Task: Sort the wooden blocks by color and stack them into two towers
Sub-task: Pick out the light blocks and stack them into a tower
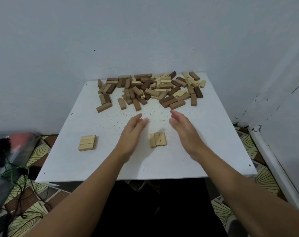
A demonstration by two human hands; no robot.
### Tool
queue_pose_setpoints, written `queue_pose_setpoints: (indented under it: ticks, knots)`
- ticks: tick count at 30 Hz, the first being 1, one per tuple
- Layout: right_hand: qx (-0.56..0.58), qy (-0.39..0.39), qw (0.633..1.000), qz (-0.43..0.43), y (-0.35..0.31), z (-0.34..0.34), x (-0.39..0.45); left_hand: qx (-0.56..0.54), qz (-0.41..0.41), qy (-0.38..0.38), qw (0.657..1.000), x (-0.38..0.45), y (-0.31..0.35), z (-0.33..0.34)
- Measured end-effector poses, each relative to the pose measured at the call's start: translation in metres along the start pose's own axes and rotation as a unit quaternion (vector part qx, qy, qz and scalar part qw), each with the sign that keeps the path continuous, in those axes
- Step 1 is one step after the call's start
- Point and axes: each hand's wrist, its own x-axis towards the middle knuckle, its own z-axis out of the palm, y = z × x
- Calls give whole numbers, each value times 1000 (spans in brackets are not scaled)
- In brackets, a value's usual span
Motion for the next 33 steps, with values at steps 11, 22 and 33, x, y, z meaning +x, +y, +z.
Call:
queue_pose_setpoints:
  ticks: [11, 22, 33]
  knots:
    - [253, 47, 965, 54, 15, 54, -8, -210, -20, 99, 973, -11, -2, 69]
    - [243, 45, 968, 54, 18, 60, -8, -201, -8, 105, 974, -5, -2, 68]
    - [236, 42, 969, 57, 19, 58, -8, -191, -3, 116, 975, -5, -3, 70]
